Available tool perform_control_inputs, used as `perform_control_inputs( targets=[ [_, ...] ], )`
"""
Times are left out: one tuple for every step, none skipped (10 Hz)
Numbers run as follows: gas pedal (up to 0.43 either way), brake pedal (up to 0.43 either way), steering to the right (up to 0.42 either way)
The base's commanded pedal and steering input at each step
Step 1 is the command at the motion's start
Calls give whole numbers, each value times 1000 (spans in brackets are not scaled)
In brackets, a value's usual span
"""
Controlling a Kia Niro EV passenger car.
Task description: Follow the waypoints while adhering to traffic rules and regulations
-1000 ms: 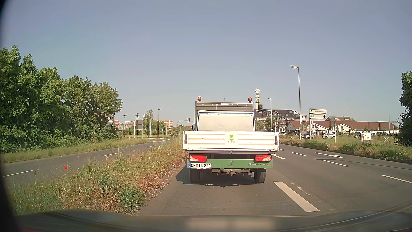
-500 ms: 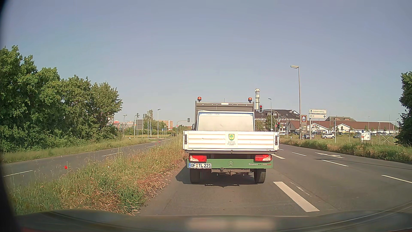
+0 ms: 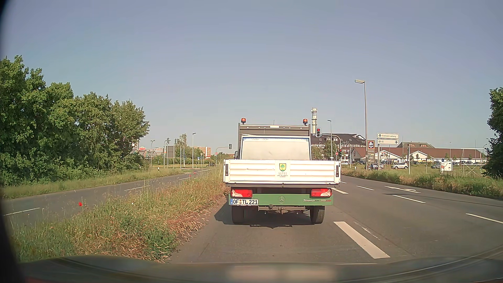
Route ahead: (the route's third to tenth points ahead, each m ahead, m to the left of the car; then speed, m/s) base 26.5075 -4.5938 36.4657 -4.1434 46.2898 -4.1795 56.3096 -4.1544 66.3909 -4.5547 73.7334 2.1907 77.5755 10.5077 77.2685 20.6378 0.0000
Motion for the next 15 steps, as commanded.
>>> perform_control_inputs(
  targets=[
    [0,268,2],
    [0,268,2],
    [0,274,2],
    [0,274,2],
    [0,268,2],
    [0,274,2],
    [0,274,2],
    [0,268,2],
    [0,274,2],
    [0,268,2],
    [0,268,2],
    [0,274,2],
    [0,274,2],
    [0,268,2],
    [0,268,2]
  ],
)
